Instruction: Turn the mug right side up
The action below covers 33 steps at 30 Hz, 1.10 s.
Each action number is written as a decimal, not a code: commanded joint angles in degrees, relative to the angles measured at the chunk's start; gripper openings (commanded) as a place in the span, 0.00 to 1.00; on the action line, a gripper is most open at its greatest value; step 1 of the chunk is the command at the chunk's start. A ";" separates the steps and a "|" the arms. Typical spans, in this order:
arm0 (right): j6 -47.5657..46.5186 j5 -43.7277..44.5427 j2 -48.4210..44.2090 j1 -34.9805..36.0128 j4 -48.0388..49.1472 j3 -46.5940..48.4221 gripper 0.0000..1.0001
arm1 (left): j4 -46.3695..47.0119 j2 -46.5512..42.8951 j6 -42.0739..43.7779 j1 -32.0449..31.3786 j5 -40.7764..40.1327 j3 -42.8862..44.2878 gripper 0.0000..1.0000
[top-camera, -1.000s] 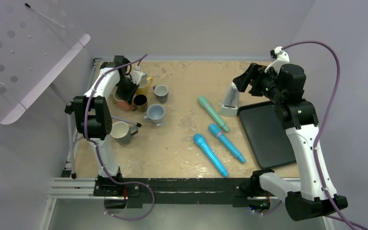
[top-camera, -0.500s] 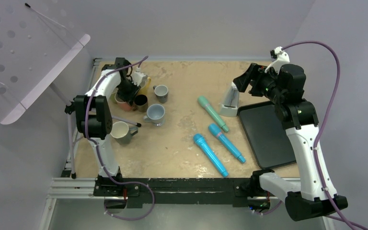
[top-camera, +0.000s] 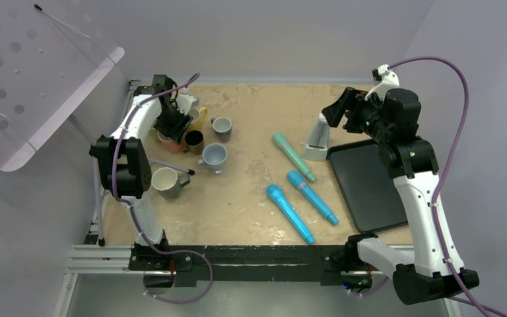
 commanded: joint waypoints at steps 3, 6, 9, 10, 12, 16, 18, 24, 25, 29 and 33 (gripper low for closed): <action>-0.61 7.92 -3.08 -0.11 1.69 -1.50 0.81 | -5.54 -8.85 -0.38 0.44 7.40 5.74 0.61; -1.90 10.53 -6.41 -0.09 7.96 -4.86 0.82 | -7.77 -13.09 -1.61 0.35 11.23 7.44 0.64; -5.66 14.18 -10.43 -0.16 16.16 -10.76 0.82 | -7.60 -19.87 -3.39 0.26 15.57 6.29 0.69; -6.87 15.11 -11.95 -0.17 19.51 -12.98 0.82 | -6.85 -22.47 -4.11 0.20 16.96 5.22 0.72; -9.04 15.74 -15.22 -0.19 25.71 -18.17 0.82 | -4.80 -28.72 -5.27 0.17 19.72 1.56 0.83; -12.26 17.74 -22.08 -0.14 37.97 -31.07 0.80 | 0.24 -44.46 -5.38 -0.09 21.64 -10.44 1.00; -10.33 20.65 -25.19 -0.18 42.72 -37.32 0.79 | 2.82 -51.77 -4.39 -0.13 19.91 -18.47 1.00; -6.54 29.97 -33.71 -0.19 50.71 -53.06 0.77 | 26.18 -77.58 -10.38 -0.31 4.63 -46.36 1.00; -6.59 30.32 -34.83 -0.15 51.59 -55.31 0.77 | 29.89 -81.62 -11.12 -0.31 2.34 -50.95 1.00; -7.84 35.29 -37.11 -0.15 55.01 -64.37 0.77 | 36.32 -93.25 -12.96 -0.31 -1.04 -65.37 1.00; -11.27 36.77 -37.21 -0.14 55.71 -68.22 0.77 | 36.40 -94.66 -18.00 -0.32 -5.75 -70.56 1.00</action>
